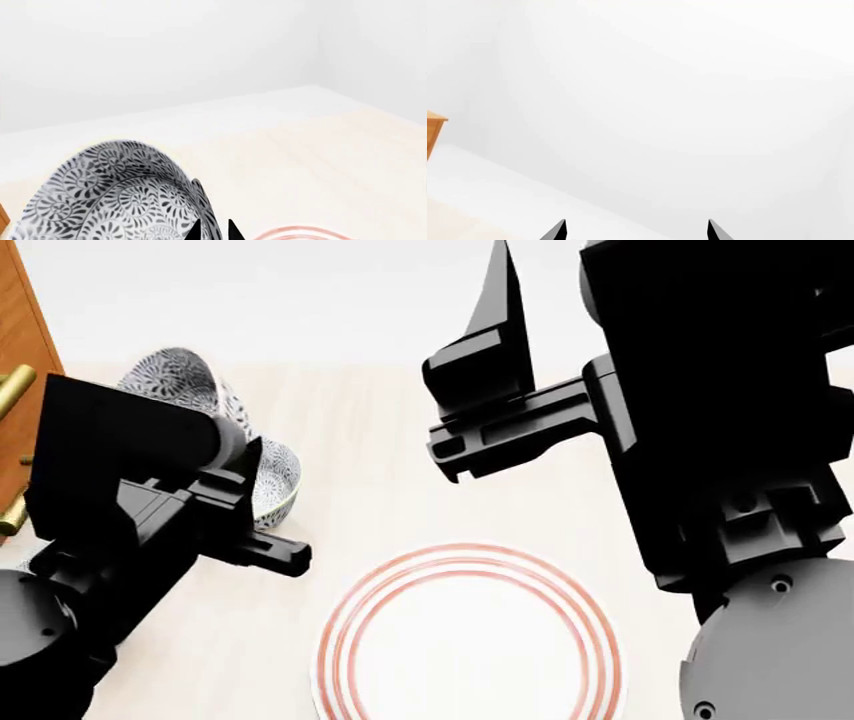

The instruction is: Put the bowl at the front on the plate.

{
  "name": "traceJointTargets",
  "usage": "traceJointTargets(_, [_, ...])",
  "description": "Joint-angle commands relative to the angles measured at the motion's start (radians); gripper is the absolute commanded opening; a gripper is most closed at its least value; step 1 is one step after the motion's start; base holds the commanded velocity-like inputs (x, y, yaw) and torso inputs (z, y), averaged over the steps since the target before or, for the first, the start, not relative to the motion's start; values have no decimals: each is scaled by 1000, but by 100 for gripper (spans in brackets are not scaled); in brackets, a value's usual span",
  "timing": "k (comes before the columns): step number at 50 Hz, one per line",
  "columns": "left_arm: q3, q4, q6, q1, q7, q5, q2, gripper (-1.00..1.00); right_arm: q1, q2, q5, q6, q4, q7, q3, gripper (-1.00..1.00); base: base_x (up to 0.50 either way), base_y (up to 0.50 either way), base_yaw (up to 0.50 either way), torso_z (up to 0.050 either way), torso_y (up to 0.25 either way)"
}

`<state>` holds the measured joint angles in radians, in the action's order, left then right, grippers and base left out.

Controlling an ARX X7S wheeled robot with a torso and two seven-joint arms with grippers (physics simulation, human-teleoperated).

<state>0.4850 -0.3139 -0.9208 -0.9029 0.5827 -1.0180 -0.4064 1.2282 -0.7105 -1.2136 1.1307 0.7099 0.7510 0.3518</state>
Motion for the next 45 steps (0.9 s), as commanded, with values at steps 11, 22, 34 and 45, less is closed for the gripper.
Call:
traceJointTargets(11, [47,254,86,-117,-70,106,120,-100,-12,-2,31,-32,0,-22,11,100,0,0,0,0,1])
traceJointTargets(22, [85,372,179,-145,-125,186,165,-100,-9,0,38,-43,1,-29,16,100,0,0,0,0,0])
traceJointTargets(34, [122,544,251,-203,-178,248,236,-100,-11,1,52,-57,-1,-41,22,100,0,0,0,0,1])
traceJointTargets(45, [162,685,283,-264,-216,288,293,-100,11,6,49,-50,-11,-42,31,100,0,0,0,0,0])
